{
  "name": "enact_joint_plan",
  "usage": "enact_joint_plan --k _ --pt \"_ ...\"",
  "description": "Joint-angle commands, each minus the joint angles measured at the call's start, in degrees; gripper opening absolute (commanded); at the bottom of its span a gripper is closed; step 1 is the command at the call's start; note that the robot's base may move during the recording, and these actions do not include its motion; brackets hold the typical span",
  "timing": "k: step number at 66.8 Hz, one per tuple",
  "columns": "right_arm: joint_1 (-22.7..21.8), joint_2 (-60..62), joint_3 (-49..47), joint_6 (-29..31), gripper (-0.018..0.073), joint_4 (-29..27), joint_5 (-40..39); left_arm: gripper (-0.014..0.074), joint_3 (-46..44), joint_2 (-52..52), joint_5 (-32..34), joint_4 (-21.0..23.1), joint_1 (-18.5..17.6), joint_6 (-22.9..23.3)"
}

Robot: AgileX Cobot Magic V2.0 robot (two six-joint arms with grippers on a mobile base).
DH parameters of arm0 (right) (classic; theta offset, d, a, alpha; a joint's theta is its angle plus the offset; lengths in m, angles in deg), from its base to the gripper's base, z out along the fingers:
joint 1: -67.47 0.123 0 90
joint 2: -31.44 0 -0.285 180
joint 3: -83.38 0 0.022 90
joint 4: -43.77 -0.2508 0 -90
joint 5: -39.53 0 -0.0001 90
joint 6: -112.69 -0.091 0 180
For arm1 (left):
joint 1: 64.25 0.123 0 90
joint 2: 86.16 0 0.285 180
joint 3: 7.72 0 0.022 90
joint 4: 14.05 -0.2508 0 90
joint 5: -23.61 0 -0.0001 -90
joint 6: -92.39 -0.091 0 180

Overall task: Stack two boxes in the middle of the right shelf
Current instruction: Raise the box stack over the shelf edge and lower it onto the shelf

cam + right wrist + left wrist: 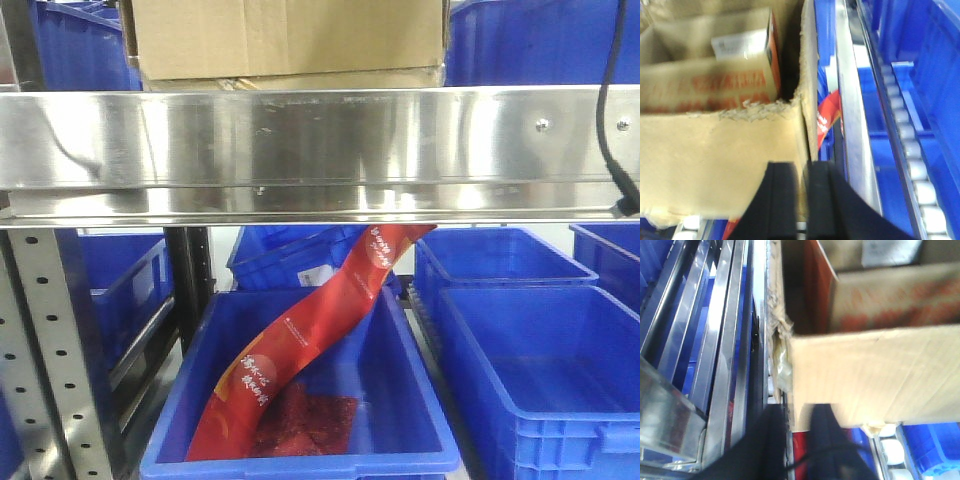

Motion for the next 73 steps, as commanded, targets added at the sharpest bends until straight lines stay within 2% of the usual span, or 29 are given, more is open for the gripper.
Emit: enact_joint_plan --k 1,9,16,26,38,51,60,73 --pt "-0.1 1.1 -0.3 0.4 -0.0166 -0.1 1.0 -0.0109 -0.6 1.5 -1.2 0.5 -0.2 0.3" --pt "-0.1 2.4 1.2 0.5 -0.0169 -0.3 1.5 -0.0109 0.9 3.6 0.0 1.6 -0.3 0.3" --pt "-0.1 5.5 7.2 0.6 -0.0169 -0.3 -4.7 -0.0109 6.1 7.0 5.7 3.2 -0.3 0.3" --pt "-0.1 11.7 17.9 0.6 -0.0169 -0.3 -16.0 -0.0109 19.7 13.8 16.4 3.9 -0.3 0.3" --pt "-0.1 20.2 32.2 0.6 -0.0169 4.2 -27.6 -0.0109 41.4 25.2 35.7 6.9 -0.3 0.3" --pt "-0.1 29.4 49.0 0.6 -0.0169 4.7 -44.6 -0.0109 60.8 35.8 50.5 6.4 -0.3 0.3" --pt "-0.1 34.6 60.7 0.6 -0.0169 4.7 -56.3 -0.0109 71.1 42.2 57.1 6.4 -0.3 0.3" --pt "-0.1 42.2 71.5 0.6 -0.0169 4.7 -58.6 -0.0109 83.2 53.5 61.9 6.3 -0.3 0.3"
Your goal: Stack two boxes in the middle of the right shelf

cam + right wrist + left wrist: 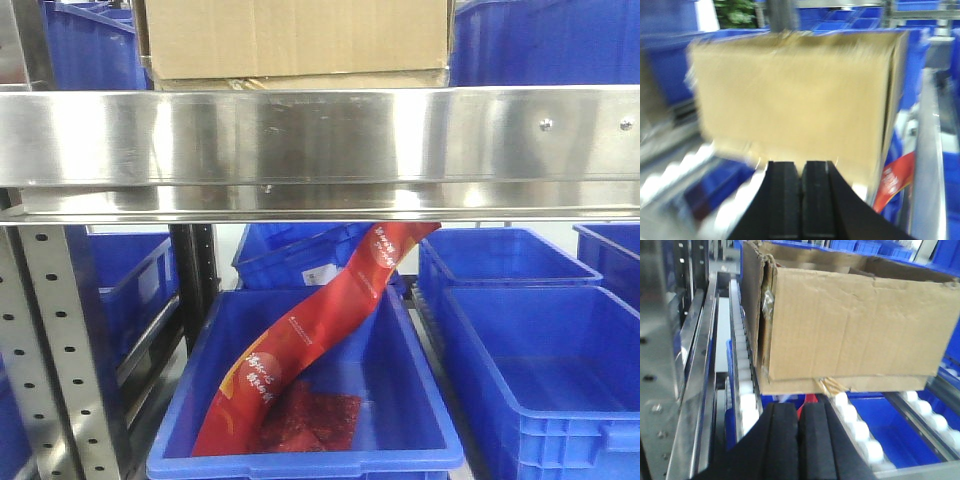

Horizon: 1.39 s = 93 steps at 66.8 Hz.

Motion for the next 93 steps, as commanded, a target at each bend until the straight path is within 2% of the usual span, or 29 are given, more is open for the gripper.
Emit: enact_joint_plan --k 1,13,26,52,57,60,65,70,77,85,93 --pt "-0.1 3.9 3.8 0.2 -0.0169 0.6 -2.3 -0.0111 4.3 5.6 2.7 0.0 -0.3 0.2" --pt "-0.1 11.7 7.1 0.2 -0.0169 0.6 -1.6 -0.0111 9.2 15.2 1.9 0.0 -0.3 0.2" --pt "-0.1 16.0 7.1 0.2 -0.0169 0.6 -2.3 -0.0111 9.5 21.7 2.4 0.0 -0.3 0.2" --pt "0.0 15.9 7.1 0.2 -0.0169 0.6 -3.1 -0.0111 9.5 23.4 2.4 0.0 -0.3 0.2" --pt "-0.1 17.4 7.2 0.2 -0.0169 -3.4 0.0 -0.0111 9.5 23.4 2.4 0.0 -0.3 0.2" --pt "-0.1 19.0 7.5 3.4 -0.0169 -6.4 3.8 -0.0111 9.5 23.4 2.4 0.0 -0.3 0.2" --pt "-0.3 22.7 9.4 13.6 -0.0169 -12.0 8.3 -0.0111 9.5 23.4 2.4 0.0 -0.3 0.2" --pt "-1.9 27.0 13.4 18.8 -0.0169 -13.7 7.0 -0.0111 9.5 23.4 2.4 0.0 -0.3 0.2" --pt "-8.1 32.3 19.0 21.4 -0.0169 -14.6 4.1 -0.0111 9.5 23.4 2.4 0.0 -0.3 0.2" --pt "-16.4 39.3 25.0 21.9 -0.0169 -15.5 4.0 -0.0111 9.5 23.4 2.4 0.0 -0.3 0.2" --pt "-20.4 46.3 31.1 21.9 -0.0169 -15.9 4.0 -0.0111 9.5 23.4 2.4 0.0 -0.3 0.2"
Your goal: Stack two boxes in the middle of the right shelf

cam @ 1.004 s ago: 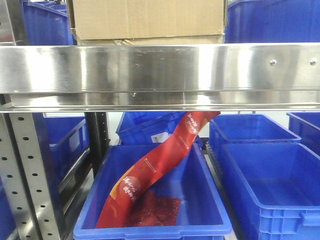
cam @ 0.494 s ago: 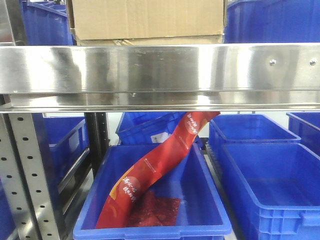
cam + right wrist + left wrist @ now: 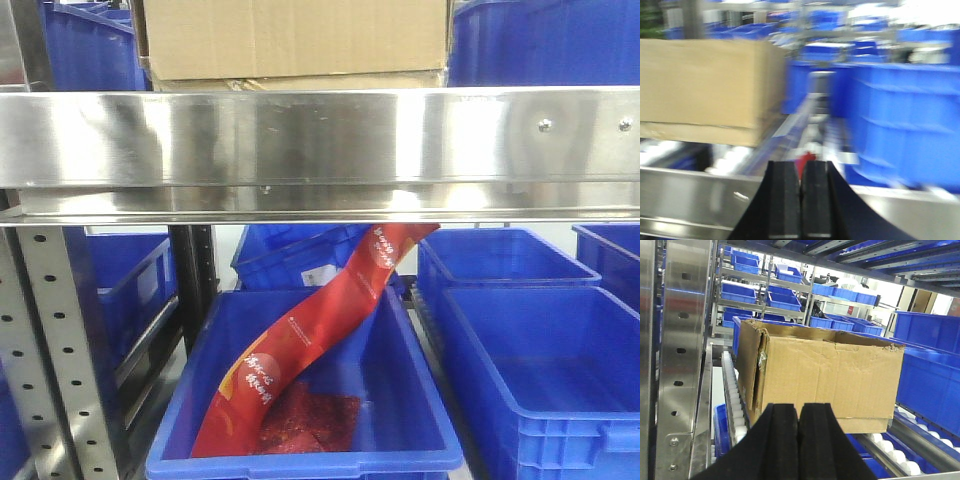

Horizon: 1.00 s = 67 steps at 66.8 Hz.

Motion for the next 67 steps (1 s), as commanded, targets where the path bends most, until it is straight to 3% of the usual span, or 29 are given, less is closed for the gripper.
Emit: enact_joint_plan --k 1,9,17,45,67 --pt "-2.3 5.4 3.9 0.7 -0.0169 -0.9 -1.2 -0.0111 0.1 0.4 1.1 0.0 -0.3 0.1" --pt "-3.9 12.9 10.0 0.7 -0.0169 -4.9 -0.9 -0.0111 0.1 0.4 1.1 0.0 -0.3 0.1" --pt "-4.5 17.7 14.6 0.7 -0.0169 -5.3 -1.1 -0.0111 0.1 0.4 1.1 0.0 -0.3 0.1" --pt "-4.5 17.7 14.6 8.4 -0.0169 -5.1 2.0 -0.0111 0.1 0.3 2.1 0.0 -0.3 0.1" --pt "-4.5 17.7 14.6 8.4 -0.0169 -5.8 1.1 -0.0111 0.1 0.3 2.1 0.0 -0.3 0.1"
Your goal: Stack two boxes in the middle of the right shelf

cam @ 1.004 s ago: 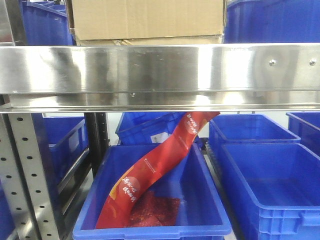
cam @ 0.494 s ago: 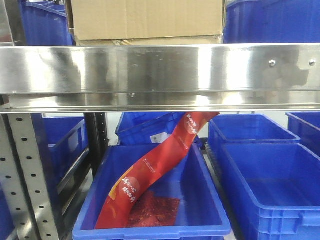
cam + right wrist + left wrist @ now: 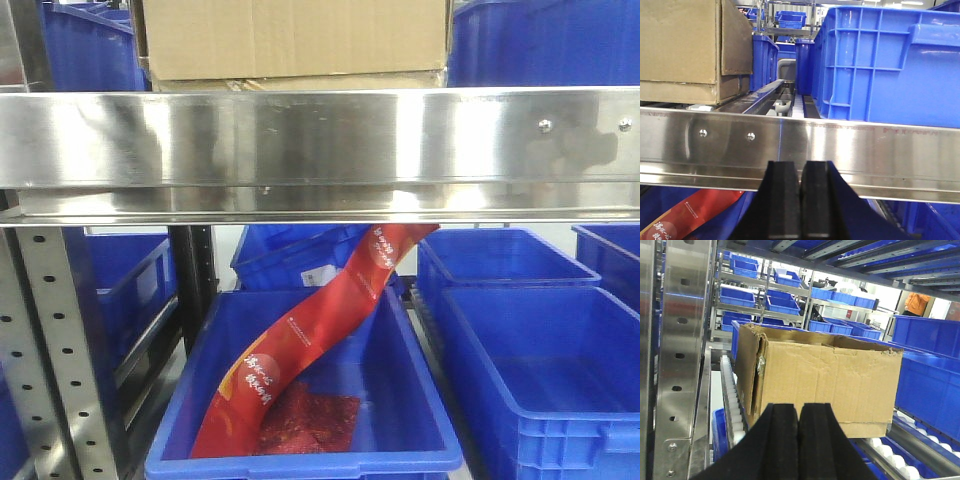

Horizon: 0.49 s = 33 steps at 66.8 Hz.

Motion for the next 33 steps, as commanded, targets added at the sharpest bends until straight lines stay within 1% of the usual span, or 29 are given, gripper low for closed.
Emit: enact_joint_plan --k 1,33 --pt "-0.2 0.2 0.1 0.6 -0.0169 -0.1 -1.4 -0.0111 0.1 0.3 1.1 0.0 -0.3 0.1" --pt "-0.2 0.2 0.1 0.6 -0.0169 -0.1 -1.4 -0.0111 0.1 0.3 1.1 0.0 -0.3 0.1"
